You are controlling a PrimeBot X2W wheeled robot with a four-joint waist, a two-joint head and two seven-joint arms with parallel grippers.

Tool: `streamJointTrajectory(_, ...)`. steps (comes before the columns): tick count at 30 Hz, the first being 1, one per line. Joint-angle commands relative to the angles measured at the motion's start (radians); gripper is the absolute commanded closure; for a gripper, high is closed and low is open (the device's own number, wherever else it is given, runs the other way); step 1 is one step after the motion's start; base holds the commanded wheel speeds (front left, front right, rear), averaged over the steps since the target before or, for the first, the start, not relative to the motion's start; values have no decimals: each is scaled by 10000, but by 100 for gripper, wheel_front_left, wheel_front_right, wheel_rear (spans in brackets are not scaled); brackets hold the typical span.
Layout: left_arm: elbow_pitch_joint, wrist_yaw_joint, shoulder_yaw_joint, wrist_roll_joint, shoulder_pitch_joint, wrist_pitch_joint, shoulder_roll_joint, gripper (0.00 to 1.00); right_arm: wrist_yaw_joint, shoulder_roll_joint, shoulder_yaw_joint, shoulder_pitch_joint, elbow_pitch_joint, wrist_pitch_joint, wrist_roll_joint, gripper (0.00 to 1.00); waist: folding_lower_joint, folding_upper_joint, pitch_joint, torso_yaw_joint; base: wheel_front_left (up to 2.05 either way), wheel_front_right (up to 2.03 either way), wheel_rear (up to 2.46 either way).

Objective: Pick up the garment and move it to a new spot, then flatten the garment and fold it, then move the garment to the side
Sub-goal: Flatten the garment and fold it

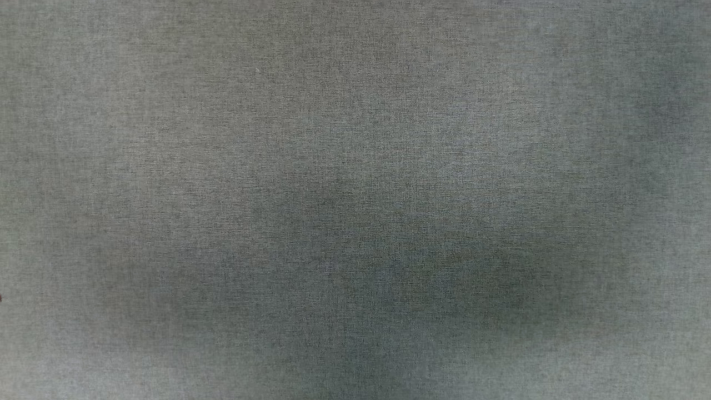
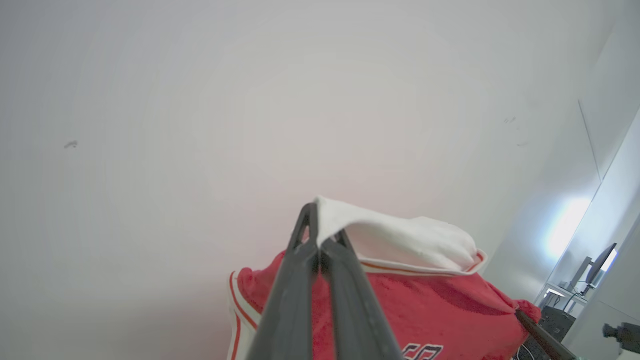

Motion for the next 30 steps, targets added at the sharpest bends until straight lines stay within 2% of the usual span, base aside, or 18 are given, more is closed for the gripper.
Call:
streamJointTrajectory(1,-92,38,79,-88,-64,-50,33,100,-69,-138,-92,-70,265,-349,-116,100,0,0,5,13,0,0,0)
streamJointTrajectory(6,-1198,36,-84,-645,1402,-184,291,100,-65,-420,308,732,803,-729,108,100,0,0,-17,43,0,0,0)
streamJointTrajectory(13,-4217,33,-410,-1392,5578,-969,724,100,-62,-640,1126,3387,314,-533,803,100,0,0,-197,214,0,0,0)
streamJointTrajectory(17,-5567,31,-440,-1461,8027,-1417,813,100,-60,-994,1333,5679,-865,47,1407,100,0,0,-403,348,0,0,0)
streamJointTrajectory(21,-6492,31,-423,-1033,10013,-1641,933,100,-60,-1172,1035,8064,-2370,862,1939,100,0,0,-716,439,0,0,0)
streamJointTrajectory(24,-6907,31,-395,-714,11205,-1717,954,100,-60,-1158,863,9773,-3514,1732,2151,100,0,0,-995,437,0,0,0)
streamJointTrajectory(25,-6907,31,-395,-714,11205,-1717,954,100,-60,-1158,863,9773,-3514,1732,2151,100,0,0,-995,437,0,0,0)
streamJointTrajectory(30,-7339,31,-333,126,12909,-1736,1021,100,-60,-885,217,12040,-5284,2955,2453,100,0,0,-1463,464,0,0,0)
